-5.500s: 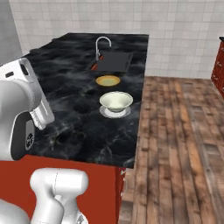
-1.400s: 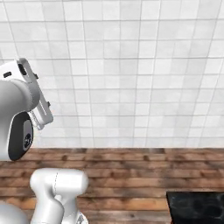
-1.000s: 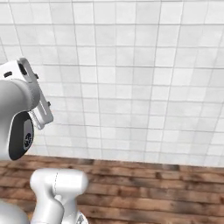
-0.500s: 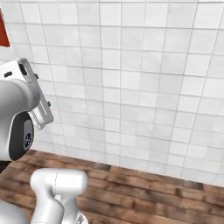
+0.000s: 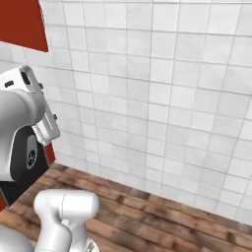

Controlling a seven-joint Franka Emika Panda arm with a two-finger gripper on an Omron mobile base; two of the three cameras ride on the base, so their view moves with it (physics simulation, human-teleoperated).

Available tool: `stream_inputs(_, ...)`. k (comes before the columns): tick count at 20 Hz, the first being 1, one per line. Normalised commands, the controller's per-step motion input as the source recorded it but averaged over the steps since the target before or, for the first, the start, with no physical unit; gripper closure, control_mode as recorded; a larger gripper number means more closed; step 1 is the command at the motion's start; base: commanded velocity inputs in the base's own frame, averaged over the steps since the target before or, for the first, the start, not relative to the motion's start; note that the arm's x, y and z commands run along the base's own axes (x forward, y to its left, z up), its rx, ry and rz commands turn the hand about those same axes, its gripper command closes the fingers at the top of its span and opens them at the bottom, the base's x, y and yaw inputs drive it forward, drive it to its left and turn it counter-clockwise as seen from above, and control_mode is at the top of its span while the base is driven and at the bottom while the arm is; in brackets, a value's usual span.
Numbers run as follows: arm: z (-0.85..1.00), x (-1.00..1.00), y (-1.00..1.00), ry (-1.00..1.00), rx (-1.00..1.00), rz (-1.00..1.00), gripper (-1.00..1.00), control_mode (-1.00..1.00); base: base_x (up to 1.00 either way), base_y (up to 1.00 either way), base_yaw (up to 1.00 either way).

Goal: Move the bowls from the cabinet to the plates on the dining table.

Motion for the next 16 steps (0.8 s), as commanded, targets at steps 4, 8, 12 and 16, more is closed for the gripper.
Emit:
stream_inputs(4,0.00,0.00,0.00,0.00,0.00,0.00,-1.00,1.00,0.36,0.41,0.30)
stream_inputs(8,0.00,0.00,0.00,0.00,0.00,0.00,-1.00,1.00,0.38,0.42,0.29)
stream_inputs(12,0.00,0.00,0.00,0.00,0.00,0.00,-1.00,1.00,0.39,0.41,0.29)
stream_inputs(16,0.00,0.00,0.00,0.00,0.00,0.00,-1.00,1.00,0.44,0.35,0.29)
